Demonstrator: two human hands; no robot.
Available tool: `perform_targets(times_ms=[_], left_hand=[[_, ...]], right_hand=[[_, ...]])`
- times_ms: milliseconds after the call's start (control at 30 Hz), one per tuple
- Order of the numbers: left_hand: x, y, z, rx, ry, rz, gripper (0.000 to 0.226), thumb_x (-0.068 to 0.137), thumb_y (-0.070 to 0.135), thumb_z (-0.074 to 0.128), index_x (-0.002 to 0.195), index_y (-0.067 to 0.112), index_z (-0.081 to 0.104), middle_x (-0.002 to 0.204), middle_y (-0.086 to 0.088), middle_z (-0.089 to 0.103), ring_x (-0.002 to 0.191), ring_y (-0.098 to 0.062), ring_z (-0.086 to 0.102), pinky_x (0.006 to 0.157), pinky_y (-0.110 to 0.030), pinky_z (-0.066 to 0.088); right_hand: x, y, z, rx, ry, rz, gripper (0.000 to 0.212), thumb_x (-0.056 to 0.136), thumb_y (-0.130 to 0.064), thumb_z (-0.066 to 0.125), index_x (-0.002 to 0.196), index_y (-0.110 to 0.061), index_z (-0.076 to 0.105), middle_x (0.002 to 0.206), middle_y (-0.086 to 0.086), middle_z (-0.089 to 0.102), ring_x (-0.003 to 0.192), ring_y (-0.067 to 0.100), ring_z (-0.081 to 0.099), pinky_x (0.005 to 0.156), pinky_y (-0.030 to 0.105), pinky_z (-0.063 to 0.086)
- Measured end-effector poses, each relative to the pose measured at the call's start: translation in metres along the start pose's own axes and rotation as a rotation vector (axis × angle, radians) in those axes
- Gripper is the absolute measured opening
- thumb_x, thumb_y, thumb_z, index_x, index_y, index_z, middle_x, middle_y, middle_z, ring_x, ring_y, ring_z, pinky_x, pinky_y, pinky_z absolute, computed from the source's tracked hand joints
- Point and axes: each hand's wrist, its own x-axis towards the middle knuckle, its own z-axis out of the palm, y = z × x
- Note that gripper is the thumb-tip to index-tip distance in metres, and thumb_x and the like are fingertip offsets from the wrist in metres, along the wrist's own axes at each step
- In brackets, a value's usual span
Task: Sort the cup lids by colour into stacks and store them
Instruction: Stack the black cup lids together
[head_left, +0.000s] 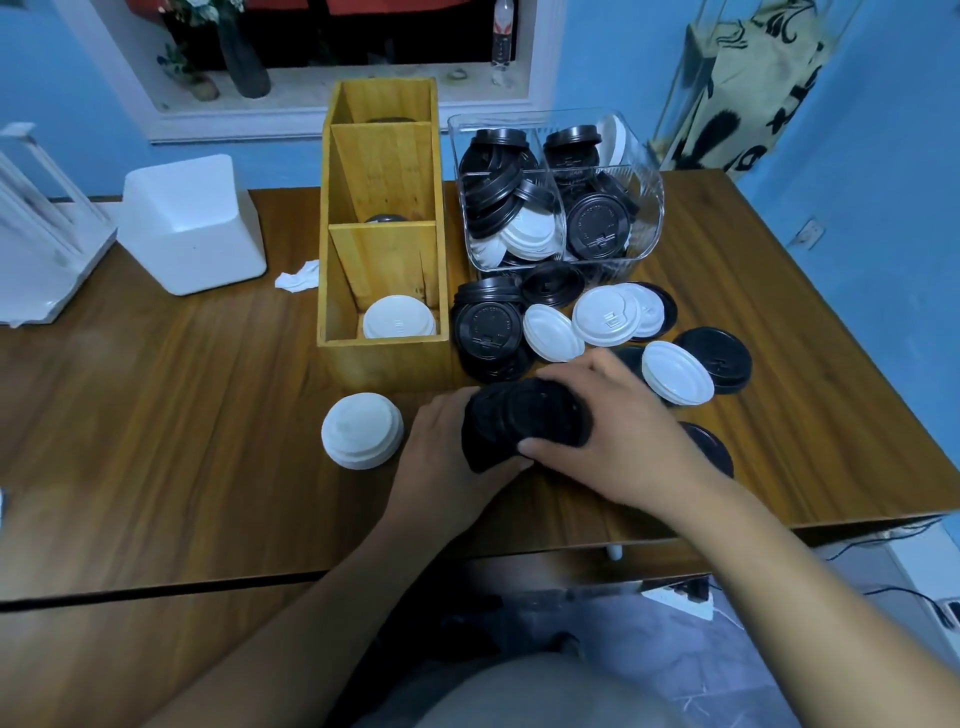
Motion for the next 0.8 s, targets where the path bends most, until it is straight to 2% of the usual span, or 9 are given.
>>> perform_targets(times_ms=[100,267,333,400,467,567,667,800], left_hand=[[0.0,0.002,-0.001,-0.012,0.002,0.012,0.078,0.074,0.058,0.081,0.138,0.028,0.049,0.127,0.01,0.056,0.115,-0.007,0.049,0.096,-0.024,0.042],[0.0,0.002,-0.002,-0.039,0.009,0.0,0.084,0.073,0.055,0.084,0.143,0.025,0.047,0.133,0.009,0.056,0.12,-0.006,0.047,0.097,-0.019,0.034],[0.0,0.002,-0.002,-0.054,0.005,-0.013,0.092,0.073,0.054,0.084,0.148,0.024,0.042,0.14,0.009,0.053,0.126,-0.006,0.044,0.101,-0.019,0.031],[-0.001,0.0,-0.002,-0.069,-0.002,-0.032,0.097,0.073,0.056,0.084,0.153,0.025,0.036,0.146,0.008,0.049,0.132,-0.008,0.042,0.104,-0.021,0.03],[-0.001,-0.002,0.0,-0.07,0.0,-0.027,0.098,0.074,0.055,0.084,0.153,0.025,0.035,0.146,0.007,0.05,0.132,-0.008,0.043,0.104,-0.021,0.031],[0.0,-0.004,0.001,-0.054,0.001,-0.006,0.093,0.075,0.051,0.083,0.152,0.023,0.039,0.142,0.007,0.053,0.128,-0.007,0.044,0.102,-0.019,0.031],[0.001,-0.005,0.002,-0.025,0.007,0.024,0.085,0.076,0.046,0.083,0.147,0.019,0.045,0.134,0.006,0.057,0.119,-0.007,0.046,0.097,-0.017,0.031],[0.001,-0.005,0.003,0.012,0.008,0.031,0.085,0.074,0.058,0.074,0.144,0.018,0.047,0.127,0.005,0.058,0.114,-0.009,0.049,0.092,-0.015,0.029]], right_hand=[[0.018,-0.009,0.012,-0.051,-0.13,0.007,0.08,0.077,-0.063,0.075,0.146,-0.037,0.046,0.118,-0.019,0.04,0.113,0.006,0.049,0.102,0.031,0.046],[0.03,-0.009,0.021,-0.042,-0.132,0.008,0.081,0.076,-0.064,0.076,0.147,-0.036,0.048,0.116,-0.018,0.04,0.113,0.005,0.045,0.1,0.027,0.044],[0.031,-0.007,0.023,-0.032,-0.141,-0.001,0.081,0.077,-0.063,0.075,0.148,-0.036,0.048,0.123,-0.019,0.042,0.119,0.004,0.044,0.104,0.026,0.041],[0.033,-0.006,0.025,-0.03,-0.161,-0.028,0.08,0.079,-0.062,0.073,0.149,-0.036,0.046,0.139,-0.018,0.043,0.13,0.005,0.041,0.11,0.026,0.036],[0.033,-0.005,0.027,-0.012,-0.171,-0.054,0.077,0.083,-0.059,0.072,0.151,-0.035,0.044,0.149,-0.016,0.044,0.136,0.006,0.039,0.114,0.028,0.034],[0.033,-0.004,0.031,-0.019,-0.2,-0.081,0.073,0.088,-0.057,0.067,0.153,-0.037,0.039,0.147,-0.015,0.045,0.134,0.011,0.042,0.112,0.031,0.038],[0.037,-0.003,0.032,-0.111,-0.239,-0.1,0.073,0.088,-0.064,0.06,0.154,-0.041,0.037,0.143,-0.013,0.042,0.132,0.013,0.04,0.108,0.036,0.041],[0.045,-0.003,0.025,-0.2,-0.304,-0.106,0.074,0.084,-0.071,0.059,0.151,-0.047,0.037,0.135,-0.021,0.042,0.129,0.004,0.039,0.093,0.029,0.045]])
